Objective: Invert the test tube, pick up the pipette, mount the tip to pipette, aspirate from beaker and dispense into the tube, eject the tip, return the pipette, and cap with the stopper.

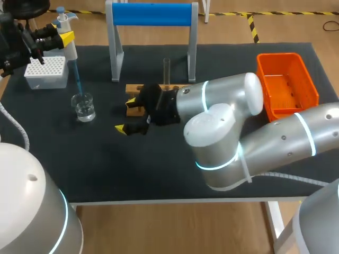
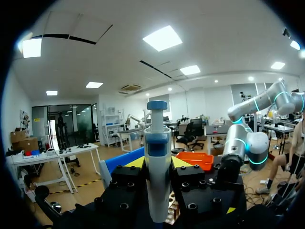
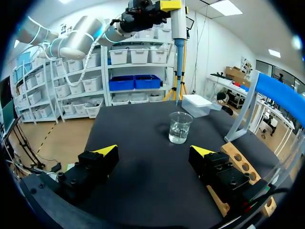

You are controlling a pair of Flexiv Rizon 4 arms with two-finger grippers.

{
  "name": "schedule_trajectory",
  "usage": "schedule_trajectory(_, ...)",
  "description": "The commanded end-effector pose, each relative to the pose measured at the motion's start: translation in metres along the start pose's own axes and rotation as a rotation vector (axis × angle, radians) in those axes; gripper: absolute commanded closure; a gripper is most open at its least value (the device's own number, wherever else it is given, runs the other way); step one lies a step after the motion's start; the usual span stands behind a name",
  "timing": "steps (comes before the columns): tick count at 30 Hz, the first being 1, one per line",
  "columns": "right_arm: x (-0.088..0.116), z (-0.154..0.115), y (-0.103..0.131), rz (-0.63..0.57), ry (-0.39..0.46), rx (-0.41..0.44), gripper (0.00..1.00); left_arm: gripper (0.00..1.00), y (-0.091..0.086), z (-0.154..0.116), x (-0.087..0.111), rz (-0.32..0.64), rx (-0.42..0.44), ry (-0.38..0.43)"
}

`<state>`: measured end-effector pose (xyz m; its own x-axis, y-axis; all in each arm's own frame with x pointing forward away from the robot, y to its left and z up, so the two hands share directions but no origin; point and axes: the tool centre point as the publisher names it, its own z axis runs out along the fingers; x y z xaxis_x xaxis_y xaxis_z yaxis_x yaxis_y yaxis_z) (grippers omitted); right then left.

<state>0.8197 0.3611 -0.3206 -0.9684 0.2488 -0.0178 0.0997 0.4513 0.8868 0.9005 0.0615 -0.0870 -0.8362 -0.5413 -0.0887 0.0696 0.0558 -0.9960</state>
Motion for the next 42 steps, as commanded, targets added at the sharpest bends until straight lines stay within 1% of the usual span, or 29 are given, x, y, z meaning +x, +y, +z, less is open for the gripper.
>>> schedule_trajectory(1, 0.0, 0.034, -0.002, -0.006, -0.014, 0.01, 0.0, 1.0, 0.0, 0.0, 0.0, 0.001, 0.001, 0.001)
schedule_trajectory(13, -0.01, 0.05, -0.004, -0.03, -0.02, 0.029, 0.0, 1.0, 0.0, 0.0, 0.0, 0.001, 0.001, 0.001)
schedule_trajectory(22, -0.02, 0.054, -0.003, -0.022, -0.037, 0.024, 0.0, 1.0, 0.0, 0.0, 0.0, 0.001, 0.001, 0.001)
schedule_trajectory(42, -0.02, 0.052, 0.0, -0.025, -0.045, 0.021, 0.0, 1.0, 0.0, 0.0, 0.0, 0.001, 0.001, 0.001)
